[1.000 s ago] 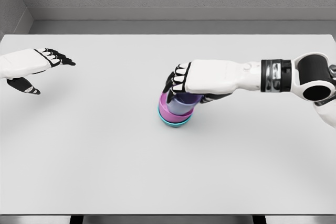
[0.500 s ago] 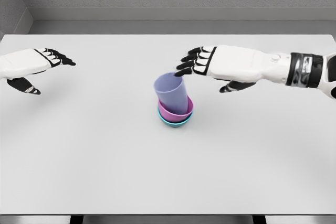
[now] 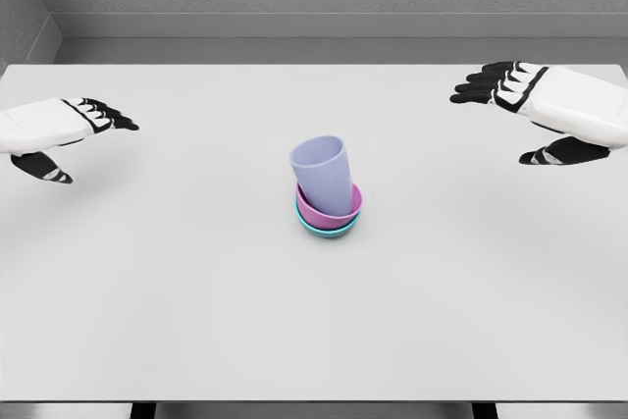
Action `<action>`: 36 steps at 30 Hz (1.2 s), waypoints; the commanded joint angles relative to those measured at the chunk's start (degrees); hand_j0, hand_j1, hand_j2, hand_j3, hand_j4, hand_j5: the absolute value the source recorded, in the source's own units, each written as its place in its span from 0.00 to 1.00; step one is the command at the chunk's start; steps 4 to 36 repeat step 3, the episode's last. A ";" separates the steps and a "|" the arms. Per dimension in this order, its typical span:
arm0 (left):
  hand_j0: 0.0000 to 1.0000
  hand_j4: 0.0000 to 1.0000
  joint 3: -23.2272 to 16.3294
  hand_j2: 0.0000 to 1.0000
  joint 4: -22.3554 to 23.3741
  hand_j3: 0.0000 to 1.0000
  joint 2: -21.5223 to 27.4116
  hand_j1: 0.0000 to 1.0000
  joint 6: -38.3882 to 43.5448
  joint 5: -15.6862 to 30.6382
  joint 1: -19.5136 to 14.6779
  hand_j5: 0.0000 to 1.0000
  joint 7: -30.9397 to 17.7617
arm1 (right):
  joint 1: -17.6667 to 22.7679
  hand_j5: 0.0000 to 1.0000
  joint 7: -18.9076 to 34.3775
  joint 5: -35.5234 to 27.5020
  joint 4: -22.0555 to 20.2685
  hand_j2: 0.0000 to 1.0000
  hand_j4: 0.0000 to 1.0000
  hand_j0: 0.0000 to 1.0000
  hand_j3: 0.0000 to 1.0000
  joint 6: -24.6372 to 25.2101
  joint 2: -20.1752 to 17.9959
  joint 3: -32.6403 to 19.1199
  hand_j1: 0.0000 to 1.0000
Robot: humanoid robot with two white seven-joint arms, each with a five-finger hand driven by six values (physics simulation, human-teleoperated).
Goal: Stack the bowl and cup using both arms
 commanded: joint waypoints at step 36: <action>1.00 1.00 0.15 1.00 0.03 1.00 0.04 1.00 0.10 0.29 0.00 1.00 -0.07 | 0.09 1.00 -0.03 -0.46 -0.04 1.00 1.00 1.00 1.00 0.17 -0.17 0.01 1.00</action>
